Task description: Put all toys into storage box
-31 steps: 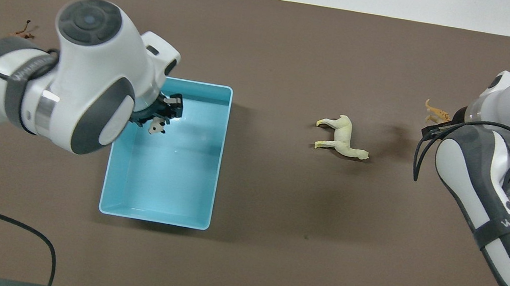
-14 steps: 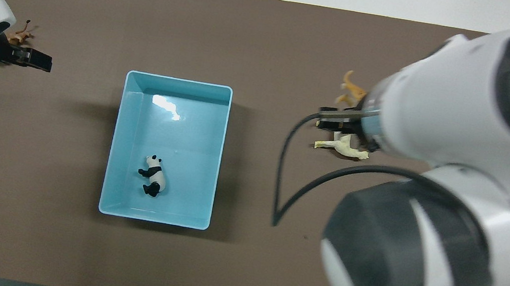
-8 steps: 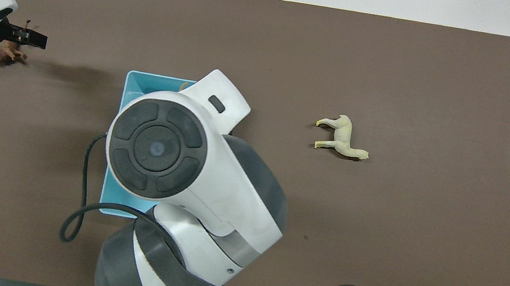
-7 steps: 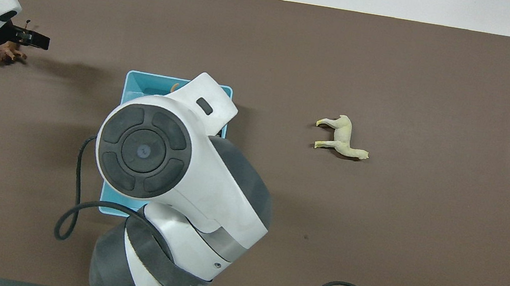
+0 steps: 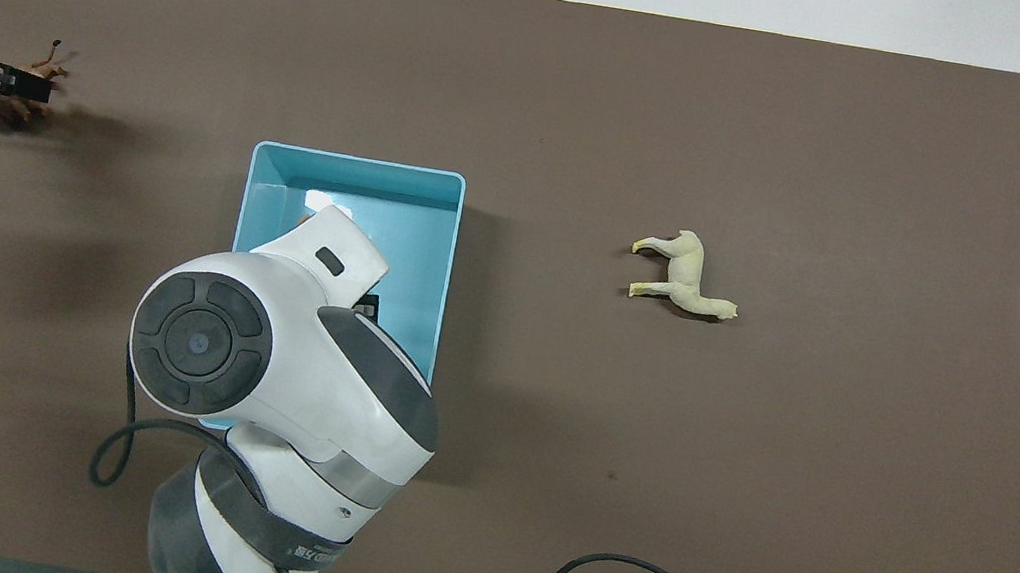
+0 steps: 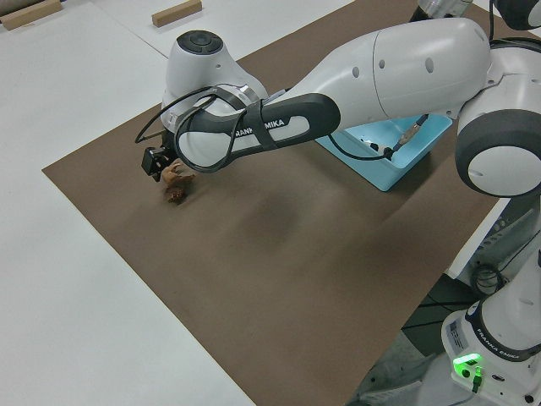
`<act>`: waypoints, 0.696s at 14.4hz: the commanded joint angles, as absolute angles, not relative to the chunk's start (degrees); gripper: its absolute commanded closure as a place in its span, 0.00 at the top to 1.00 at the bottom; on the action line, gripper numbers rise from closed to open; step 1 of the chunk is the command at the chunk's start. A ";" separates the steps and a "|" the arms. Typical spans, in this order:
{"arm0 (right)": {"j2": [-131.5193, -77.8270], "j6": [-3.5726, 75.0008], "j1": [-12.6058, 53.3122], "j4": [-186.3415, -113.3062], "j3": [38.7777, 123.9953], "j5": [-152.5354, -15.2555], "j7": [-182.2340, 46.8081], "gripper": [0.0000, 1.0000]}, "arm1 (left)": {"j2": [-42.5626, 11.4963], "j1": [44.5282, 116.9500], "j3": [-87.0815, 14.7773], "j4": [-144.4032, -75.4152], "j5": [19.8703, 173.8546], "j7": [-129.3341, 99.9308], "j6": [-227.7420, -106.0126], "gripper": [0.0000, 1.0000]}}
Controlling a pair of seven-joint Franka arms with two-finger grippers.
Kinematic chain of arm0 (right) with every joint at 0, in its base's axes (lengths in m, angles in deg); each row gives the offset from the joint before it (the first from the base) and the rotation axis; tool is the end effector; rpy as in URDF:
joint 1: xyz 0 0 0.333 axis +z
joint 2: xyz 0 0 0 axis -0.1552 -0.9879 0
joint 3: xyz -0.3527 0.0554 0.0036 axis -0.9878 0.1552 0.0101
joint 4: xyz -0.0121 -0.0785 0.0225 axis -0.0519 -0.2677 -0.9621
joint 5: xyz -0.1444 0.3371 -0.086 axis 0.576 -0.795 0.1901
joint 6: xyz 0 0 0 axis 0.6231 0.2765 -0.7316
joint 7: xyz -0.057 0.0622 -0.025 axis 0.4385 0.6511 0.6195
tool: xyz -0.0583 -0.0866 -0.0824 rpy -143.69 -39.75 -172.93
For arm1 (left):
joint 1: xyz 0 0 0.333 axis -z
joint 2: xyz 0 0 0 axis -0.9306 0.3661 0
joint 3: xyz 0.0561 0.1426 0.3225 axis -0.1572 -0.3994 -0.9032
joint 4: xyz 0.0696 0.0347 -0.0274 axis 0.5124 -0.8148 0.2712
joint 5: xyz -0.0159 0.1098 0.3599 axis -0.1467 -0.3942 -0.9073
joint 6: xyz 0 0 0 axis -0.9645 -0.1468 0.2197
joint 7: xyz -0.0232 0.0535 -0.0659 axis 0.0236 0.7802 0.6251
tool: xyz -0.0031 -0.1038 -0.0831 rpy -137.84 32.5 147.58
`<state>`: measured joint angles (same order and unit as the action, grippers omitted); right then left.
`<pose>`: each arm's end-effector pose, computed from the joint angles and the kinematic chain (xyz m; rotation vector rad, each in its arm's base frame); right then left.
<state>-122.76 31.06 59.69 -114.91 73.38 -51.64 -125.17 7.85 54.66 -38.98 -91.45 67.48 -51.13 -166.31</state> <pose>0.4842 0.5766 0.4765 -3.0141 -0.0330 -0.2229 0.7113 0.1753 0.3409 -2.9913 0.2622 -0.3211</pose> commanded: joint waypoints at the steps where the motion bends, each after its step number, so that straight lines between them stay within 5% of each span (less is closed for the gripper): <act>1: -121.41 25.02 59.38 -114.81 72.87 -50.58 -128.18 1.00 | 10.61 54.02 -38.39 -89.66 66.27 -51.06 -168.67 1.00; 7: -117.11 17.45 50.96 -117.16 71.46 -49.62 -116.55 1.00 | 12.55 54.99 -38.39 -89.57 67.85 -50.62 -168.95 0.96; 10: -114.39 19.79 44.99 -125.14 71.20 -49.44 -109.48 1.00 | 12.46 55.42 -38.39 -89.13 68.83 -50.45 -165.53 0.07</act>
